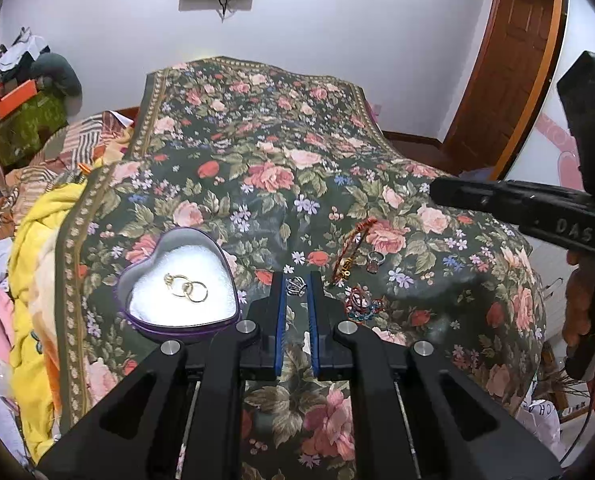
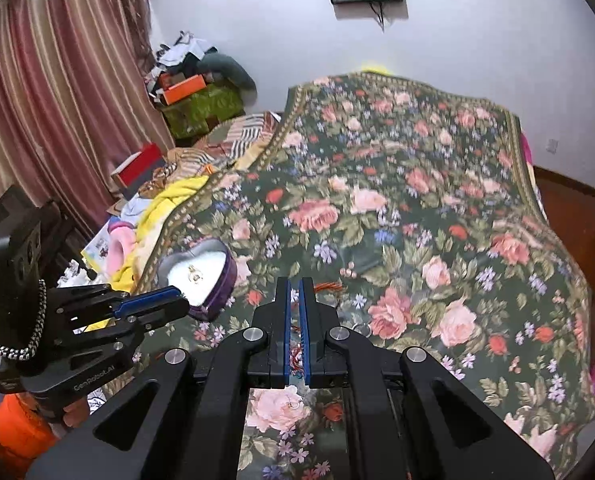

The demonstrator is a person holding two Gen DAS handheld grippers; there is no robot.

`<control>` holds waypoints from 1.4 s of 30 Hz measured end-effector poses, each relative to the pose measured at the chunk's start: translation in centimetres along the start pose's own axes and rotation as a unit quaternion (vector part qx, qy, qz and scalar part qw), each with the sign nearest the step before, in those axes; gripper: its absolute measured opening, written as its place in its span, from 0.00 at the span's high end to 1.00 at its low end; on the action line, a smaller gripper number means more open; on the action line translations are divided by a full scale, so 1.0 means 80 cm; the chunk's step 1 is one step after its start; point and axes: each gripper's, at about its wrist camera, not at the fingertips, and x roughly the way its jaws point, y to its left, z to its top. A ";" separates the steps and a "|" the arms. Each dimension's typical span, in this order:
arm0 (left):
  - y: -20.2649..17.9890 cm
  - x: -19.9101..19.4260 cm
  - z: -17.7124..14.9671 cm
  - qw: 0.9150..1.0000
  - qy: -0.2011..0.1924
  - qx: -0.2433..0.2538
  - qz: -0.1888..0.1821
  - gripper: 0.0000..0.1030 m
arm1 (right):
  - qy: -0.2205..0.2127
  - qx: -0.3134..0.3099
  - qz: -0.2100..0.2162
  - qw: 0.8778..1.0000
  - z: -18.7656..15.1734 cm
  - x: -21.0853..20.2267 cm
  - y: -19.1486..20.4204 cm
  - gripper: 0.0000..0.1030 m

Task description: Organize jewelry

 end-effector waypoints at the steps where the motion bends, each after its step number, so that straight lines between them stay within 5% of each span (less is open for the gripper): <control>1: 0.001 -0.003 0.001 1.000 -0.003 0.000 0.002 0.92 | 0.000 -0.005 -0.002 1.000 0.000 -0.001 0.002 0.96; 7: 0.009 -0.021 0.002 1.000 -0.015 -0.003 0.015 0.92 | 0.040 0.008 0.004 0.999 -0.013 0.026 -0.012 0.96; 10: 0.017 -0.024 0.003 1.000 -0.016 -0.006 0.020 0.92 | 0.064 0.018 -0.001 0.998 -0.019 0.041 -0.020 0.87; 15: 0.026 -0.017 0.008 1.000 -0.018 -0.010 0.022 0.92 | 0.087 0.015 -0.022 0.996 -0.025 0.067 -0.024 0.48; 26: 0.035 0.011 0.020 1.000 -0.013 -0.011 0.015 0.92 | 0.168 0.040 -0.043 0.984 -0.033 0.145 -0.056 0.47; 36: 0.046 0.031 0.015 1.000 0.002 -0.024 0.012 0.92 | 0.161 0.069 0.000 0.985 -0.028 0.153 -0.059 0.36; 42: 0.047 0.032 0.015 1.000 0.003 -0.023 0.012 0.92 | 0.155 0.024 -0.031 0.987 -0.025 0.167 -0.043 0.35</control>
